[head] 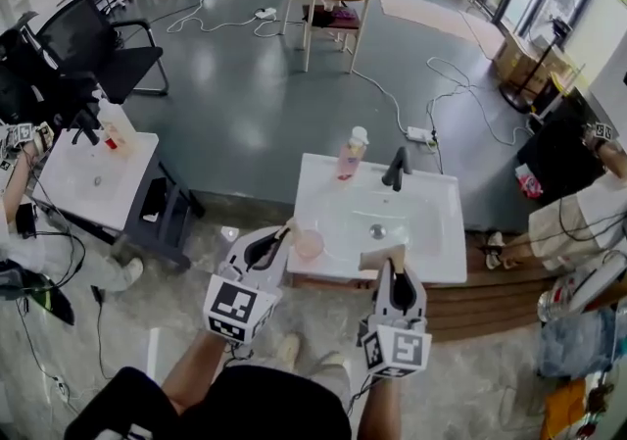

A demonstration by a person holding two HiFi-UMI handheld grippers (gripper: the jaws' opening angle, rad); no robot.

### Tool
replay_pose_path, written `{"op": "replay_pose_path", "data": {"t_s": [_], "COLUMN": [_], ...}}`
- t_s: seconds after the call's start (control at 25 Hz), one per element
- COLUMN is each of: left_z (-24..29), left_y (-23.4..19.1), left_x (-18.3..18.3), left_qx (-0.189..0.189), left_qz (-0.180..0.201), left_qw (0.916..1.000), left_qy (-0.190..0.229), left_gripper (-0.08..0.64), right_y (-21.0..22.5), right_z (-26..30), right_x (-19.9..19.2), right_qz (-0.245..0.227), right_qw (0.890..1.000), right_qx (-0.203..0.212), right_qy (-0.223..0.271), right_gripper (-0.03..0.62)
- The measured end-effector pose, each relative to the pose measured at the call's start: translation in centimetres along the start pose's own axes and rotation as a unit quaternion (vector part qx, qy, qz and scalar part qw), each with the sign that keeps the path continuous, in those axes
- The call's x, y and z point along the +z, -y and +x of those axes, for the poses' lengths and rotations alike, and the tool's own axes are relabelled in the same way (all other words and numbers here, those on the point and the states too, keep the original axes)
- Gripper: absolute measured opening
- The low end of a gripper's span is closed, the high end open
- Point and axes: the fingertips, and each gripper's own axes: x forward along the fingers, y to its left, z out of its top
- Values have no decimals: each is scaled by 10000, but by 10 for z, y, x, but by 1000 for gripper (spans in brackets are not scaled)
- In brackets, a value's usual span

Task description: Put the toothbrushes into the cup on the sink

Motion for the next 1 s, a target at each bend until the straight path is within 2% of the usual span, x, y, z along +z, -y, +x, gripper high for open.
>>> {"op": "replay_pose_path", "data": {"t_s": [0.28,0.52,0.84,1.0], "left_z": [-17,-26,-43,-46], "left_y": [-27,-40,-63,-69], "left_x": [0,-5,-19,-26], "left_qx": [507,1077,1857,2124], "left_qz": [-90,-211,-446,-544], "left_qw": [9987,9940,9814,9753], "left_qy": [1,-39,-213,-287], "left_gripper": [6,6,6,6], "right_y": [-30,-43,-66,-72], "right_z": [27,53,87,98], "right_x": [7,6,-7,-21], "right_qz": [-39,-36,8,54], "right_qw": [9983,9931,9807,9741], "right_qx": [571,1176,1938,2225], "right_qy": [64,-22,-245,-409], "right_gripper": [46,46,46,46]}}
